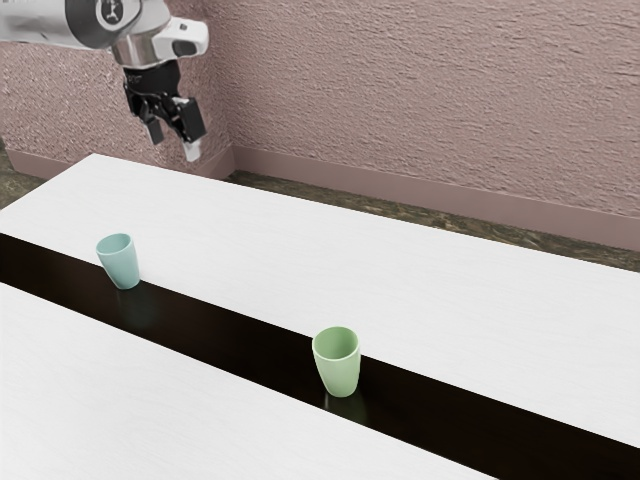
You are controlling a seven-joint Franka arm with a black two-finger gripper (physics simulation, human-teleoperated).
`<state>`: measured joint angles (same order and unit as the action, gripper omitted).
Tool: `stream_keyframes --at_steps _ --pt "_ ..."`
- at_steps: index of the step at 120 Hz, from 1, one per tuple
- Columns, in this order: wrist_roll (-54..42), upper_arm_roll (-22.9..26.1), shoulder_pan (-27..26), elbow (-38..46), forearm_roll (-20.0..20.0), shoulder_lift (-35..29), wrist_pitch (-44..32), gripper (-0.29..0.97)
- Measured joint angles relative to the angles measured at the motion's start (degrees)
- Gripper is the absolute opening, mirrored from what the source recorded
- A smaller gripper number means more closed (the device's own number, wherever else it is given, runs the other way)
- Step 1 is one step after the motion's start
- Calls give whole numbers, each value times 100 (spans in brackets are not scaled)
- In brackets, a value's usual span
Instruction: Place the left cup onto the right cup
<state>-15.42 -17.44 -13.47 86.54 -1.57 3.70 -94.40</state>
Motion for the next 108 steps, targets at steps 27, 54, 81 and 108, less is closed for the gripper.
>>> stream_keyframes --at_steps 27,54,81,108 --pt "-62 -64 51 173 2 2 -35 66" --pt "-117 -189 562 787 -21 89 -218 66" --pt "-164 -190 1044 1281 -7 398 -789 66" --pt "-240 -189 1325 1369 35 831 -1480 66"
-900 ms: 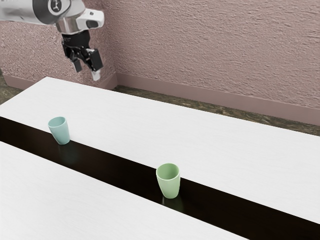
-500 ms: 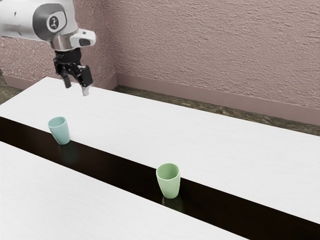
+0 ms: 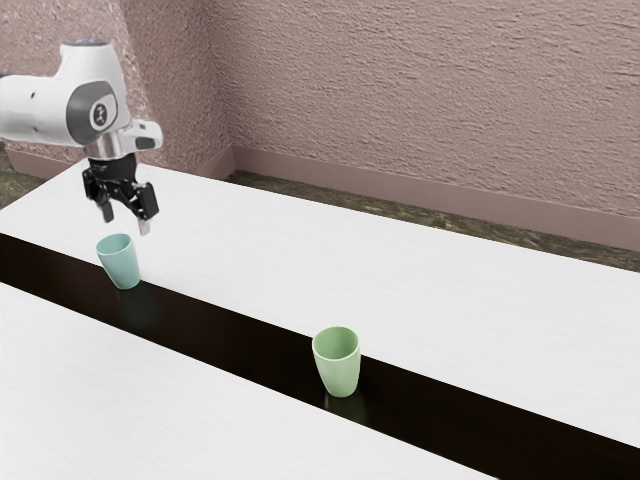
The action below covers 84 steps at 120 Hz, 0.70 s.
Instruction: Place the left cup onto the right cup
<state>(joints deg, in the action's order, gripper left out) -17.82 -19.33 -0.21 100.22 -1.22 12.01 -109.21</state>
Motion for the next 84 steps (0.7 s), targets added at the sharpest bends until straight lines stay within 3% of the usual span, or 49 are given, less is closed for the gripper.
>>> stream_keyframes --at_steps 84 --pt "-524 105 906 -20 666 821 -997 66"
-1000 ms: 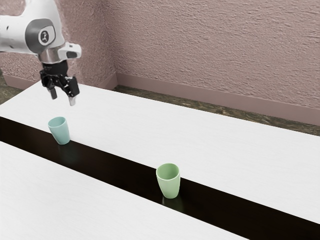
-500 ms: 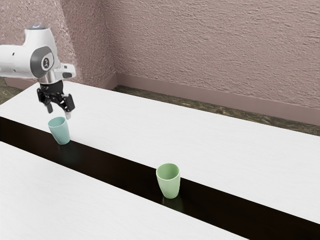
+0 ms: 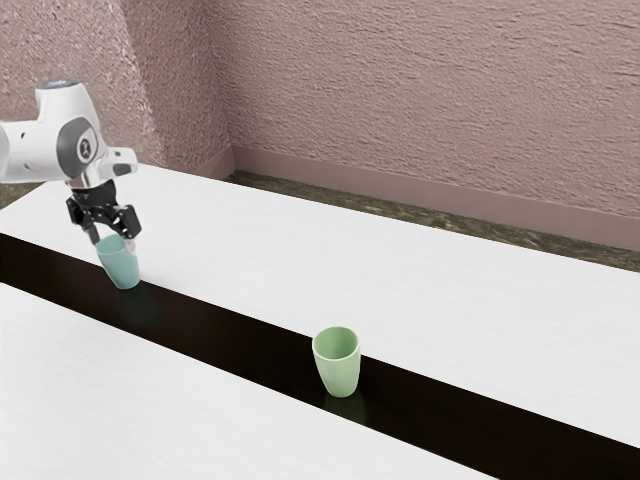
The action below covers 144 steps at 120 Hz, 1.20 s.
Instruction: Place the left cup onto the right cup
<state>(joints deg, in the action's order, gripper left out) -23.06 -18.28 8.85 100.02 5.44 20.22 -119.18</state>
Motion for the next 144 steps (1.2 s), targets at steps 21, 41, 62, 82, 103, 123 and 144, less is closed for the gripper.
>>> stream_keyframes --at_steps 21,41,62,82,103,123,144 --pt "-102 0 134 -8 49 97 -124 66" --pt "-190 0 238 -49 80 180 -196 66" --pt "-263 5 291 -198 100 349 -229 66" --pt "-316 54 277 -493 147 557 -241 66" --pt "-354 187 275 -679 183 639 -242 66" --pt "-380 219 275 -866 244 802 -224 66" --pt "-402 220 284 -885 303 920 -229 66"
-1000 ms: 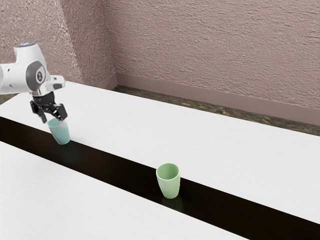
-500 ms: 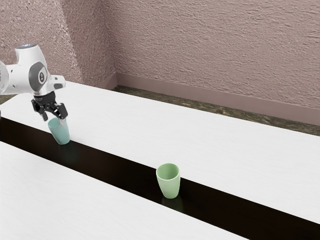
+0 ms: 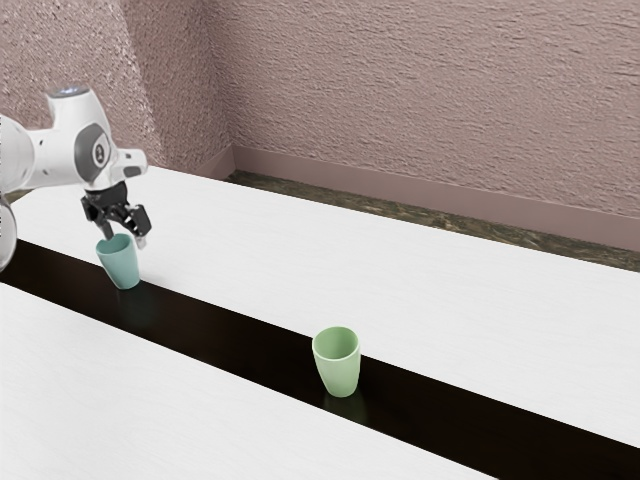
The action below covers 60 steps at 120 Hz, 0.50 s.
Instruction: Place the left cup onto the right cup
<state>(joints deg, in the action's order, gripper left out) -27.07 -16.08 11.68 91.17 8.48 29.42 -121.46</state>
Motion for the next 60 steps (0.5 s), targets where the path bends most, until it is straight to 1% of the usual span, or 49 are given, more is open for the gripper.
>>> stream_keyframes --at_steps 60 --pt "-25 18 4 -1 92 261 -29 66"
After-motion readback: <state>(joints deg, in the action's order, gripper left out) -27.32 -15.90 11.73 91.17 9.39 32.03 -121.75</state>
